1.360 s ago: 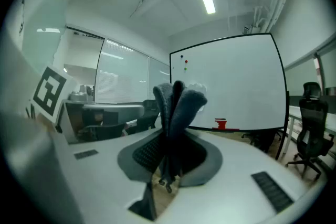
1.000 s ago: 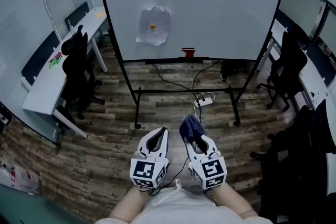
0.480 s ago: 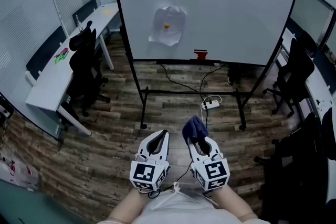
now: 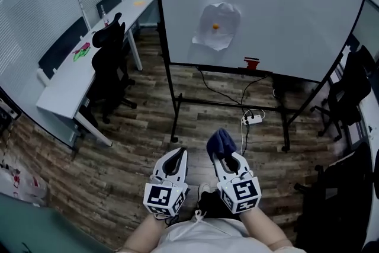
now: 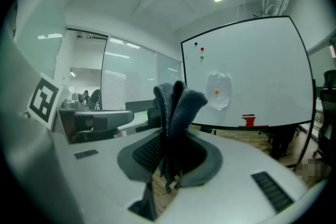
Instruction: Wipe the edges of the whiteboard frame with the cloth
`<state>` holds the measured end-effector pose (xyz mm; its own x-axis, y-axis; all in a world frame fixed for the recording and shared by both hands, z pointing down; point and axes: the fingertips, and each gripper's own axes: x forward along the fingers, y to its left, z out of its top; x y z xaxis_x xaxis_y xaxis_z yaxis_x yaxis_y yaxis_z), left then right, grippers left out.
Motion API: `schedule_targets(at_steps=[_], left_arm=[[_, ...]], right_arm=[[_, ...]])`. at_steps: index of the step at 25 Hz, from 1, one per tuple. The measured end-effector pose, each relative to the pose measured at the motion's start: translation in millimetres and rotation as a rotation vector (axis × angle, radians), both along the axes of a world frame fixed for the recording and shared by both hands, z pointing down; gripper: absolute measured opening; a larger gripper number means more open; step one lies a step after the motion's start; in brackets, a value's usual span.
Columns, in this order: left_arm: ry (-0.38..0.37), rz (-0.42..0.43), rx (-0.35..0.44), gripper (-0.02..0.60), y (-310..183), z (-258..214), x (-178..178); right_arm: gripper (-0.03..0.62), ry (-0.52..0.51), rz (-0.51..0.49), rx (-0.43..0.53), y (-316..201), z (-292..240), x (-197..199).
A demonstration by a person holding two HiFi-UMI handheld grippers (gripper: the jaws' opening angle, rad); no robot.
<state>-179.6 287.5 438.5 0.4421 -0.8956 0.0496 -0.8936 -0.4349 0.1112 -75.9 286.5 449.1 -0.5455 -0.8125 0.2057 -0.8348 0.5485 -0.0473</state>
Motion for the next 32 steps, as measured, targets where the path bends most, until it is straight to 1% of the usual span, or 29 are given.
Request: schedule_targets(at_steps=[3,9,17,20,25,28,32], left_arm=[[0.016,-0.047,-0.008,0.02,-27.0,6.1,-21.3],[-0.014,-0.124,0.001,0.02,-108.0,3.6,-55.3],[-0.034,-0.175,0.022,0.02,-228.4,-5.9,-78.6],[-0.023,-0.176,0.008,0.02,-261.7,0.4,-81.7],[-0.016,-0.175,-0.007,0.02,-301.3,6.3,-94.0],[-0.014,-0.177,-0.027,0.02,-323.6,12.8,-108.5],[-0.02,-0.162,-0.021,0.02,-362.6,13.4,-133.6]], right_arm=[[0.066,0.002,-0.044,0.001,-31.4,5.0,-19.4],[0.066,-0.029,-0.117,-0.005,-119.3,5.9,-50.0],[0.066,-0.031,-0.191,0.01,-243.1,1.6,-76.2],[0.066,-0.022,-0.2,0.01,-280.2,3.3,-84.3],[0.066,-0.009,-0.207,0.011,-326.4,4.2,-100.8],[0.066,-0.001,-0.209,-0.011,-348.5,11.0,-114.3],[0.066,0.003,-0.205,-0.034,-383.6,15.2,-141.0]])
